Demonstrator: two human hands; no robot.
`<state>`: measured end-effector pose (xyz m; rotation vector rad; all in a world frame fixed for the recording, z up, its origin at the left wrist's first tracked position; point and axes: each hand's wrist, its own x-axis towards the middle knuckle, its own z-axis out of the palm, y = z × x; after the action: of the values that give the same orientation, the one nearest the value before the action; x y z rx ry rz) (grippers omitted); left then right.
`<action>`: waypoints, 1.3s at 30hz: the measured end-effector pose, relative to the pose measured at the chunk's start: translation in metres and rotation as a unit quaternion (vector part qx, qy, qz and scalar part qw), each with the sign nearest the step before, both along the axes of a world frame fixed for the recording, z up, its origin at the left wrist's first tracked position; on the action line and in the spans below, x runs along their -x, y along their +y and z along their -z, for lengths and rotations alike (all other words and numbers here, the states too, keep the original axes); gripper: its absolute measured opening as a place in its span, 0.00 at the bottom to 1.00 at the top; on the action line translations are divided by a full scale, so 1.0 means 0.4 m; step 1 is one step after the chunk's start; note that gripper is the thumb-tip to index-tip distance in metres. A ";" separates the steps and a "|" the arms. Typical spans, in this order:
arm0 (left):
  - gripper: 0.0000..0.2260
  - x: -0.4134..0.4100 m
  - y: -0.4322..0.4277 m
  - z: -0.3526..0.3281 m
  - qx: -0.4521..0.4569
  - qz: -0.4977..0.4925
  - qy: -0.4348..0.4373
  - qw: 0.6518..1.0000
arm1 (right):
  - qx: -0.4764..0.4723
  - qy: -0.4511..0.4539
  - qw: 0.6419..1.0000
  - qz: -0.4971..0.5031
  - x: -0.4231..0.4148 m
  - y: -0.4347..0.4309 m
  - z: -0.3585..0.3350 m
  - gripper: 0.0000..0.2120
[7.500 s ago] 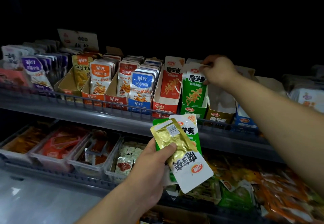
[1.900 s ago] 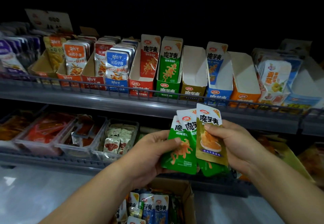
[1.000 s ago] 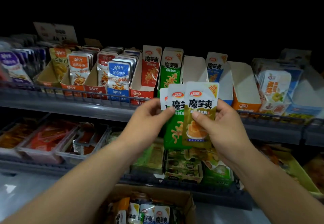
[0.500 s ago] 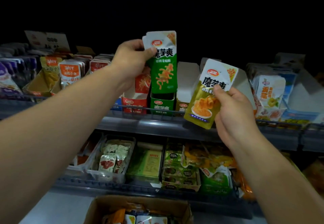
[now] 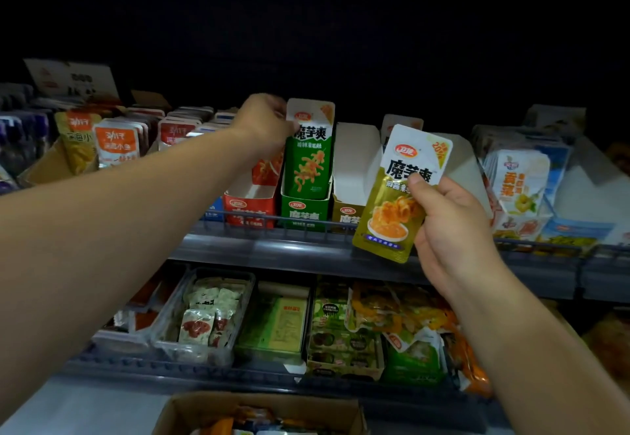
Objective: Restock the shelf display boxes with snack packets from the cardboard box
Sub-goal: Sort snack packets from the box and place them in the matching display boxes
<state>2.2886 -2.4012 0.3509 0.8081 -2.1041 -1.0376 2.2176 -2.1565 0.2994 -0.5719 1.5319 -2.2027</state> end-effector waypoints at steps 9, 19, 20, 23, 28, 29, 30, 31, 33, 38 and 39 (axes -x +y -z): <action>0.27 0.013 -0.034 0.026 0.129 0.001 -0.111 0.985 | -0.035 0.041 0.999 -0.008 0.013 -0.001 0.020 0.06; 0.18 0.020 -0.043 0.032 0.209 -0.005 -0.080 0.975 | -0.091 0.094 0.991 -0.001 0.027 0.009 0.037 0.05; 0.17 0.022 -0.042 0.032 0.217 -0.005 -0.082 0.973 | -0.096 0.098 0.991 -0.007 0.028 0.012 0.039 0.05; 0.17 0.032 -0.034 0.033 0.236 -0.008 -0.087 0.968 | -0.115 0.118 0.986 -0.021 0.029 0.019 0.046 0.04; 0.22 0.039 -0.028 0.044 0.256 -0.052 -0.108 0.959 | -0.135 0.153 0.979 -0.015 0.036 0.030 0.051 0.05; 0.22 0.038 -0.021 0.045 0.265 -0.068 -0.107 0.956 | -0.138 0.158 0.978 -0.012 0.039 0.034 0.050 0.05; 0.23 0.035 -0.011 0.046 0.274 -0.081 -0.102 0.953 | -0.141 0.163 0.976 -0.009 0.043 0.039 0.049 0.06; 0.23 0.031 0.004 0.044 0.280 -0.087 -0.096 0.951 | -0.143 0.168 0.975 -0.007 0.047 0.044 0.047 0.06; 0.22 0.016 0.038 0.044 0.286 -0.073 -0.074 0.952 | -0.150 0.181 0.972 0.000 0.057 0.057 0.044 0.05; 0.14 -0.029 0.123 0.077 0.315 -0.004 -0.030 0.949 | -0.178 0.217 0.959 0.047 0.102 0.102 0.039 0.03; 0.13 -0.039 0.141 0.089 0.320 0.008 -0.032 0.947 | -0.181 0.219 0.957 0.058 0.112 0.113 0.039 0.03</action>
<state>2.3043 -2.3447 0.3153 0.4971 -2.2988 -0.2826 2.1729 -2.1113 0.2839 -0.9097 2.1830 -1.8773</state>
